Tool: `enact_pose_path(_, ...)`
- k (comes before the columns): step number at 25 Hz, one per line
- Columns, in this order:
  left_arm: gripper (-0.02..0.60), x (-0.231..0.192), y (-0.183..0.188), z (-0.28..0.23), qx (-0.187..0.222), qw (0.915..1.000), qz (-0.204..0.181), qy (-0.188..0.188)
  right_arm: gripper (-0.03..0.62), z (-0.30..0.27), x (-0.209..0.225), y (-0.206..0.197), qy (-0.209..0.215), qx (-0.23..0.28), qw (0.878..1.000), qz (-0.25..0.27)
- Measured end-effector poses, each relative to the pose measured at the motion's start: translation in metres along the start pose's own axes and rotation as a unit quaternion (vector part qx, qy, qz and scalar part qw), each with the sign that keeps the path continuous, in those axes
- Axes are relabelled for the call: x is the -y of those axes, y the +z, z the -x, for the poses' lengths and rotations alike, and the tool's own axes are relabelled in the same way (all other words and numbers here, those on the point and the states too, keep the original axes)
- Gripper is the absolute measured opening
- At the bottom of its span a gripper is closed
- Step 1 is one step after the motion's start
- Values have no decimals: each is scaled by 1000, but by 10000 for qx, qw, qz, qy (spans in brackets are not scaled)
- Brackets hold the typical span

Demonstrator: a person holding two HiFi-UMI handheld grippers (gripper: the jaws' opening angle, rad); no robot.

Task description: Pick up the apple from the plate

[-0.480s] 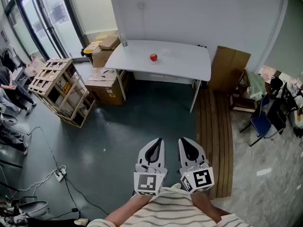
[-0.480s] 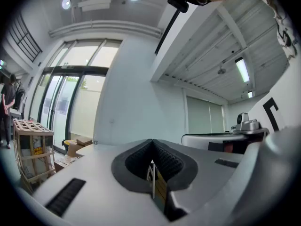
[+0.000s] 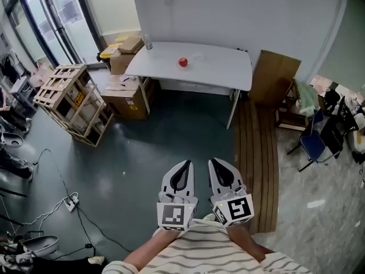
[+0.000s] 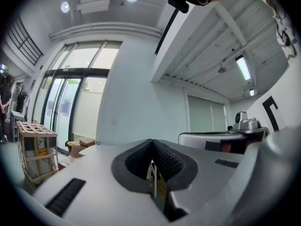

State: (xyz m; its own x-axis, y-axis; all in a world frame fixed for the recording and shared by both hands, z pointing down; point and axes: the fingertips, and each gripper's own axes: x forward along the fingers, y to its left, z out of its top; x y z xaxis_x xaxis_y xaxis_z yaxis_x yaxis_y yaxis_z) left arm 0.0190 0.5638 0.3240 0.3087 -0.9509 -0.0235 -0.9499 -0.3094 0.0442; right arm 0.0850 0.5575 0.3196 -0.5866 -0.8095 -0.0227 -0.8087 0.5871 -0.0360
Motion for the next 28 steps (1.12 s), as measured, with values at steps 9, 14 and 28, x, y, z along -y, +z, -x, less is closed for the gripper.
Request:
enact_pose_path(9, 5, 18, -3, -3, 4, 9998, -75, 196, 12, 11, 15, -5, 157, 51, 9999, -34)
enact_pose_path(14, 5, 30, -11, -8, -96, 9996, -116, 253, 12, 16, 30, -16, 234, 6, 9996, -178)
enact_pose_path(28, 5, 11, -53, -103, -345, 9993, 63, 164, 12, -43, 102, -48, 21, -298, 9993, -229)
